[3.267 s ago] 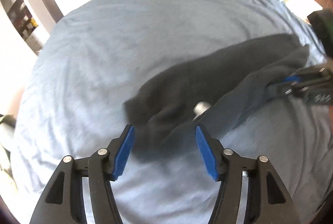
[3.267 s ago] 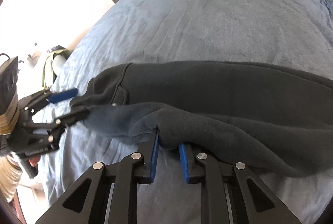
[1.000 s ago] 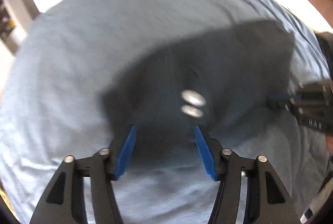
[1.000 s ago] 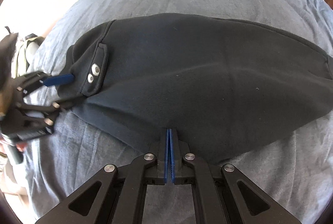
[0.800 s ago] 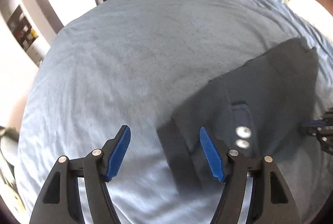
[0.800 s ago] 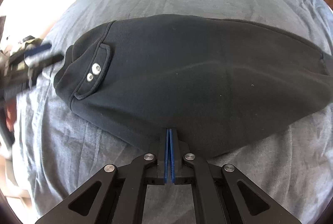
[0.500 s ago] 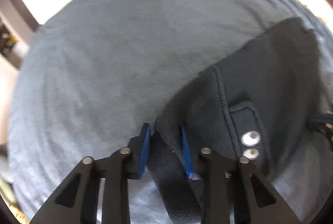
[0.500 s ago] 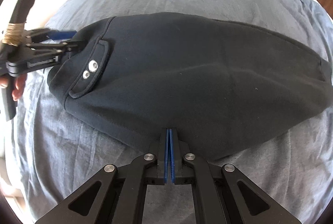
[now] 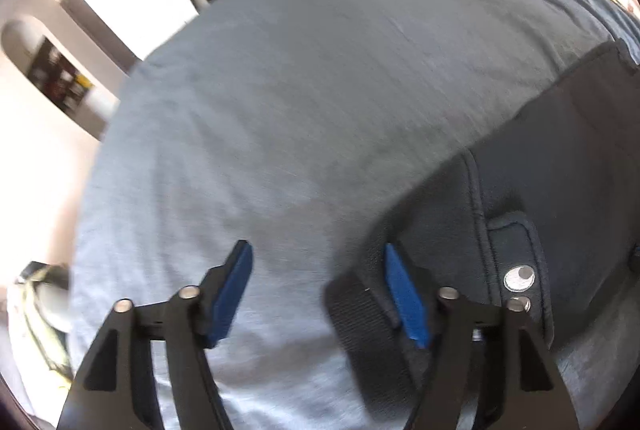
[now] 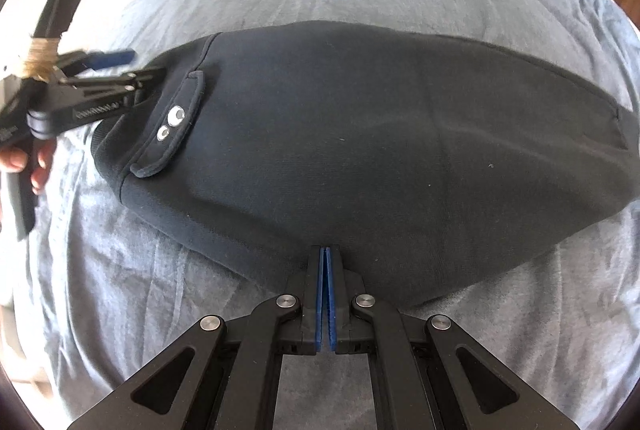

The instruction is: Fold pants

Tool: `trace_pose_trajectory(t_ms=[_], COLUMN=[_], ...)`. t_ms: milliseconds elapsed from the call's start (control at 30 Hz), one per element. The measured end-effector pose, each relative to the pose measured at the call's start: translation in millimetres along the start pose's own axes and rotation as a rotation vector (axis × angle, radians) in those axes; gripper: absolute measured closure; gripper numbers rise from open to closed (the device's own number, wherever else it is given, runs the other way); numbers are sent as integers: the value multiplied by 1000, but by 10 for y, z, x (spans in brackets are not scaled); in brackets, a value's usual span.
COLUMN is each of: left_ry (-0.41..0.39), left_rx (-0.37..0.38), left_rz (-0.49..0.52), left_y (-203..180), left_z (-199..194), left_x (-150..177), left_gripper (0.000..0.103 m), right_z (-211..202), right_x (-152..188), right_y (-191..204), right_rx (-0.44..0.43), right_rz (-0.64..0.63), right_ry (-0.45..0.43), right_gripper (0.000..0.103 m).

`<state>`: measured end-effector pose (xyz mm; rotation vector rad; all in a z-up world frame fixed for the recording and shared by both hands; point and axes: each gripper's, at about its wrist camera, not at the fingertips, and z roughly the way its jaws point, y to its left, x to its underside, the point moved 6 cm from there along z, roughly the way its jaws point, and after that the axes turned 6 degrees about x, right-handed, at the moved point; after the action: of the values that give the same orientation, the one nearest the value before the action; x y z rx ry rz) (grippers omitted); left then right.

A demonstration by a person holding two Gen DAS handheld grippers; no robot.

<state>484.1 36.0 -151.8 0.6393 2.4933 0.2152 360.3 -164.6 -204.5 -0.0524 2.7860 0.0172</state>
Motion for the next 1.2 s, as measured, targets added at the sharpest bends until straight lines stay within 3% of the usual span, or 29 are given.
trace_pose_trajectory(t_ms=[67, 167, 200, 333, 467, 600, 767, 900, 1033, 1200], left_ry=[-35, -102, -122, -185, -257, -312, -354, -336, -264, -173], left_rx=[-54, -77, -63, 48, 167, 316, 442, 540, 656, 742], left_rz=[17, 78, 90, 142, 204, 280, 395, 472, 569, 637], left_y=[47, -50, -113, -469, -935, -1444, -2100, -2588, -3093, -3526], left_z=[-215, -573, -681, -1012, -1235, -1340, -1366, -1286, -1070, -706], left_x=[-31, -121, -158, -399, -771, -1184, -1704, -2005, -2235, -2450], left_gripper=[31, 31, 30, 29, 29, 29, 30, 34, 37, 38], right_z=[-94, -309, -430, -805, -1213, -1531, -1746, -1717, -1585, -1296], right_x=[5, 41, 52, 98, 178, 227, 215, 225, 203, 131], right_y=[-4, -32, -75, -298, -765, -1290, -1901, -2283, -2601, -2961], right_rx=[8, 10, 16, 11, 38, 95, 133, 132, 139, 126], right_rz=[4, 31, 48, 114, 252, 392, 575, 729, 856, 942], right_ry=[-12, -50, -81, -154, -237, -323, -410, -429, -444, -441], right_gripper=[95, 62, 61, 61, 61, 61, 61, 61, 61, 61])
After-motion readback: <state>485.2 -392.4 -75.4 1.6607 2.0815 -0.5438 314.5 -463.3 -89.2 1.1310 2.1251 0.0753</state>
